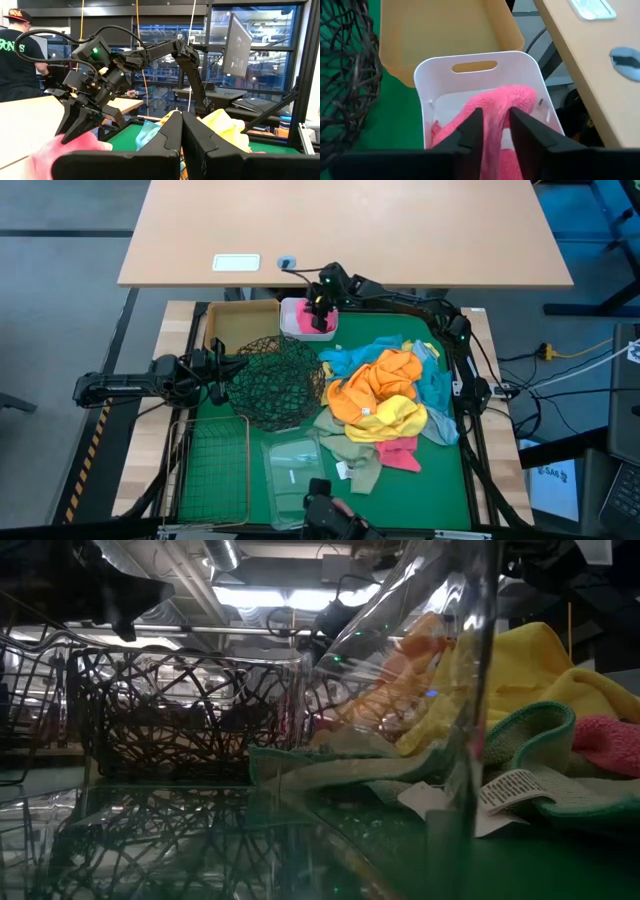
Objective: Sort microfiber towel by color & place in baskets
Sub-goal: Put the pink microfiber towel into the white bin, then put the orange microfiber towel into the orange bin
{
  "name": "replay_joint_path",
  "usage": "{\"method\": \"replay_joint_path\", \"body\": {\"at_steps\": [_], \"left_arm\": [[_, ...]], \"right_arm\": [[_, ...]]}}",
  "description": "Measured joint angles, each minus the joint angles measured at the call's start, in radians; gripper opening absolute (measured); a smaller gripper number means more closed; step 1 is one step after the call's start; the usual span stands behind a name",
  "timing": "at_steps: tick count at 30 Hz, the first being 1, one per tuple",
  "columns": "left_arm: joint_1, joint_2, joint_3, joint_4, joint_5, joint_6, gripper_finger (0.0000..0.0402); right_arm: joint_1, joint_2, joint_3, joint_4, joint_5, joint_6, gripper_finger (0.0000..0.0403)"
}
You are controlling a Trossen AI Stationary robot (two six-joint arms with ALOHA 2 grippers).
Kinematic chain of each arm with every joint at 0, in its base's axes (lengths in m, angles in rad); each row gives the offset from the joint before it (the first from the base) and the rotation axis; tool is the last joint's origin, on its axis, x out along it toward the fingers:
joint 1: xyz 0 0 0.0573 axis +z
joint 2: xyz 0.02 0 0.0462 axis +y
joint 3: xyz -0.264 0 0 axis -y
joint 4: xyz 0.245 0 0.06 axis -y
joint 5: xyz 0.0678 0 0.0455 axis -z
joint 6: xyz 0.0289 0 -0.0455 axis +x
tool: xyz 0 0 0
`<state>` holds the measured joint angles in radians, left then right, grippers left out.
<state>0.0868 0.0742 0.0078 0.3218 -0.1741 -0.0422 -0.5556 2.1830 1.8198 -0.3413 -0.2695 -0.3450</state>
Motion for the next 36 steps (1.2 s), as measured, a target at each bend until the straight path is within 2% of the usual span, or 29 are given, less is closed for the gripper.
{"method": "replay_joint_path", "body": {"at_steps": [4,8,13,19,23,29,36], "left_arm": [[0.0,0.0,0.0,0.0,0.0,0.0,0.0],[0.0,0.0,0.0,0.0,0.0,-0.001,0.0],[0.0,0.0,0.0,0.0,0.0,-0.001,0.0],[0.0,0.0,0.0,0.0,0.0,-0.003,0.0],[0.0,0.0,0.0,0.0,0.0,-0.003,0.0],[0.0,0.0,0.0,-0.004,0.0,-0.003,0.0],[0.0,0.0,0.0,-0.008,0.0,-0.003,0.0]], "right_arm": [[0.0,-0.001,0.0,-0.009,0.051,0.011,0.0147],[0.0,-0.027,0.0,-0.044,0.125,0.011,0.0174],[0.0,-0.104,0.0,-0.145,0.147,0.011,0.0183],[0.007,-0.251,0.002,-0.383,0.146,0.011,0.0177],[0.026,-0.351,0.002,-0.584,0.137,0.013,0.0177],[0.09,-0.459,0.002,-0.839,0.095,0.1,0.0177],[0.228,-0.505,0.002,-1.001,-0.011,0.14,0.0177]]}}
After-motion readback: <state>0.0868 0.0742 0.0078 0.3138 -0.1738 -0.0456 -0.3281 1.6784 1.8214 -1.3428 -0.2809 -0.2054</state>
